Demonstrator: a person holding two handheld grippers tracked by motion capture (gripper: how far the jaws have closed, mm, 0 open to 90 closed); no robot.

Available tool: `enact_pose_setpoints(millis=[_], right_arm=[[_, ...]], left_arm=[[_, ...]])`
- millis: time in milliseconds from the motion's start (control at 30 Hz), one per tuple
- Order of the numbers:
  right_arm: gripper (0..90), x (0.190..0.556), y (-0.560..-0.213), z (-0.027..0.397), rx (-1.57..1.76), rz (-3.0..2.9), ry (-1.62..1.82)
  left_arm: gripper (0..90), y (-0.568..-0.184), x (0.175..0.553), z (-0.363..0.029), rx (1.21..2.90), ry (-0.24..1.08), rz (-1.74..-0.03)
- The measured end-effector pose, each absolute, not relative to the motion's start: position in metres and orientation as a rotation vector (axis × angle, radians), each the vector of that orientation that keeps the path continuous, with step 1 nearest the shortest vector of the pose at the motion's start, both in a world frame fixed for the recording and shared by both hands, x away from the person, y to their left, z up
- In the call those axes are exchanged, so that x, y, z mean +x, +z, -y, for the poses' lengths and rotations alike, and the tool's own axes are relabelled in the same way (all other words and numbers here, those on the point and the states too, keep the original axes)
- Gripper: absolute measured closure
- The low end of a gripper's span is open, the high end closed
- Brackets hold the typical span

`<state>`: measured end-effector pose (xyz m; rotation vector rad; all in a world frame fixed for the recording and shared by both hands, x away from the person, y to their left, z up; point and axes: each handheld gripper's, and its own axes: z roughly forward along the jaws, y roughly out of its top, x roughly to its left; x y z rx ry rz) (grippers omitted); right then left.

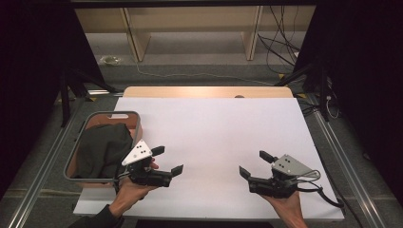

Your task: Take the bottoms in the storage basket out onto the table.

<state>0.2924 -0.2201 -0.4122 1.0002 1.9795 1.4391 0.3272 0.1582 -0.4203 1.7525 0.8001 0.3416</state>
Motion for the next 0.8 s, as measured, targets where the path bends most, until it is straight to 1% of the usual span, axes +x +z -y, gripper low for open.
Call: enact_pose_setpoints(millis=[400,500,800], right_arm=[[15.8,0.293,-0.412,0.221,1.009,-1.974,1.44],[15.8,0.293,-0.412,0.221,1.01,-1.974,1.44],[15.8,0.294,-0.411,0.221,1.012,-1.978,1.438]], left_arm=[[3.2,-0.419,0.331,-0.158,1.747,0.351,-0.816],[3.3,-0.418,0.332,-0.157,1.76,0.373,-0.814],[3.6,-0.413,0.341,-0.158,1.777,0.39,-0.86]])
